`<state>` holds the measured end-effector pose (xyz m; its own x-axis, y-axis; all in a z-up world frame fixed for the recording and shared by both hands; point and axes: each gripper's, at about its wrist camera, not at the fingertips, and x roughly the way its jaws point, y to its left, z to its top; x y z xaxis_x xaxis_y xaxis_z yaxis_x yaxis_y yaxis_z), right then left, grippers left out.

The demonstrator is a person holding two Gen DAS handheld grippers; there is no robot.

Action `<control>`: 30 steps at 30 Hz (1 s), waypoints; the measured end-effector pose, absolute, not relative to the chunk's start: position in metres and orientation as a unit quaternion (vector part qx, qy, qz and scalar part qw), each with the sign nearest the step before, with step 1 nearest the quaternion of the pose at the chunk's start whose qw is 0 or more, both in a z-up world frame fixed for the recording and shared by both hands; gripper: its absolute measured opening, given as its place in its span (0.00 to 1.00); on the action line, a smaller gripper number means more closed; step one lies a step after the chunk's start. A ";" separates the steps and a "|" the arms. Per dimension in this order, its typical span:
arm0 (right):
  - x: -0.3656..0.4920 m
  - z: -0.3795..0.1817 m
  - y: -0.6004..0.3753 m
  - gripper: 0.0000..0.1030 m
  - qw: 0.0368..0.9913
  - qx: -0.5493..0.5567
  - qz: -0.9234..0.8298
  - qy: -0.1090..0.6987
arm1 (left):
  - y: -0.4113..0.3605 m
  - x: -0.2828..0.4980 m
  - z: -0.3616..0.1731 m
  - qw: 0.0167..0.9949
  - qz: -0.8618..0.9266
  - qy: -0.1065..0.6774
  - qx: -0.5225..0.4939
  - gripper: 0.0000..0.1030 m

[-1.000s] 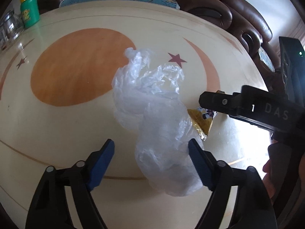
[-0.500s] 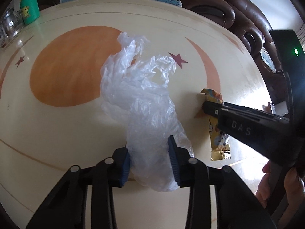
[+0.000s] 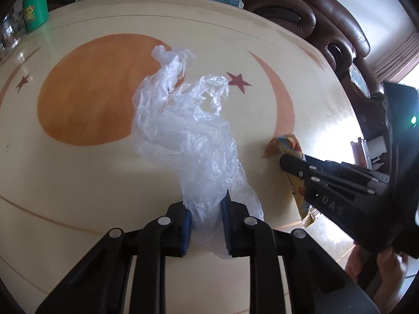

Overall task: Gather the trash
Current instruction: 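Carry the clear bag in the left tool while the right tool carries the snack bar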

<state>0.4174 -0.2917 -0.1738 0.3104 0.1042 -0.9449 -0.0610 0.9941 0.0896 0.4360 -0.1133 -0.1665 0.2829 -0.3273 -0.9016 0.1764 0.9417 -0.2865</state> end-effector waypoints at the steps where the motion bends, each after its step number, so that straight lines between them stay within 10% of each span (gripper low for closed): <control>1: 0.416 -0.174 -0.291 0.18 0.810 0.017 0.051 0.584 | -0.112 0.435 -0.164 0.800 -0.159 0.575 -0.065 0.18; 30: 0.311 -0.082 -0.246 0.18 0.869 -0.009 0.087 0.488 | -0.097 0.334 -0.068 0.876 -0.166 0.451 0.026 0.17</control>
